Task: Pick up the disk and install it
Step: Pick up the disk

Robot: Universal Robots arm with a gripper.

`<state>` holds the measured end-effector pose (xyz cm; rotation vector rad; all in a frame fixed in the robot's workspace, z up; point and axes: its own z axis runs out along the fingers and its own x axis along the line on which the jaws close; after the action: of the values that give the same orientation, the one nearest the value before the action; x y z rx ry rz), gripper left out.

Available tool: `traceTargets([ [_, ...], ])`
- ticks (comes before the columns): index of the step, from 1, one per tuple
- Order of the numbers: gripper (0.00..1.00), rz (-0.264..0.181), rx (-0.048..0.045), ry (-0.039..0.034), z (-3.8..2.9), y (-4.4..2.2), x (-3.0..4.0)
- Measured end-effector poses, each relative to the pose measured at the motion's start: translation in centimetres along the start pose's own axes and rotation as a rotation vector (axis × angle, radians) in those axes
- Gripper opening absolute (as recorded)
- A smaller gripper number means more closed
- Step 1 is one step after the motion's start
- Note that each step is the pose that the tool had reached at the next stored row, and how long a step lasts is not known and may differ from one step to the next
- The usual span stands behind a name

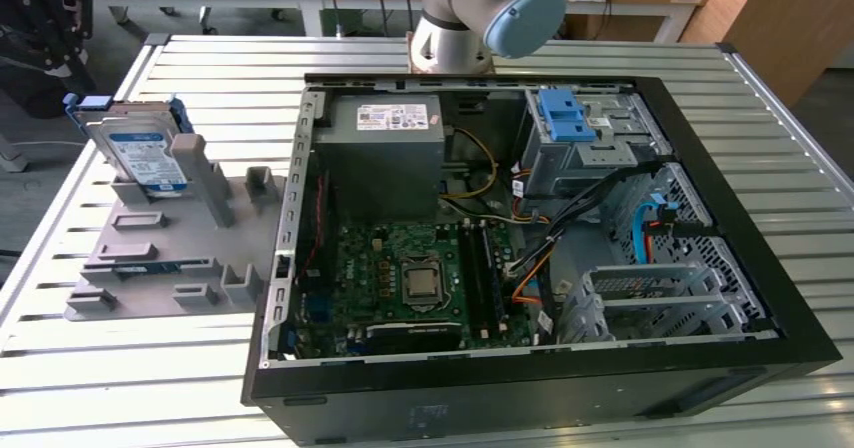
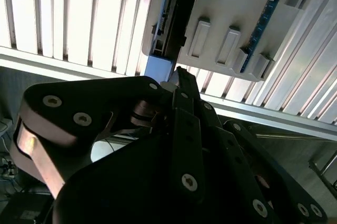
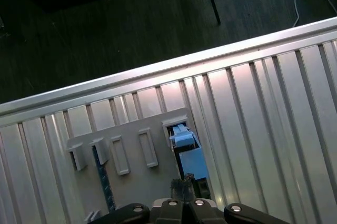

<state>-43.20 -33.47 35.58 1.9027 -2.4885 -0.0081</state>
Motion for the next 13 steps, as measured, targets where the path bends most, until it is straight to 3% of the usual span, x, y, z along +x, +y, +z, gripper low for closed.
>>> traceTargets([
  [13,0.11,-0.211,0.0039,0.0014,0.15,0.00,0.00],
])
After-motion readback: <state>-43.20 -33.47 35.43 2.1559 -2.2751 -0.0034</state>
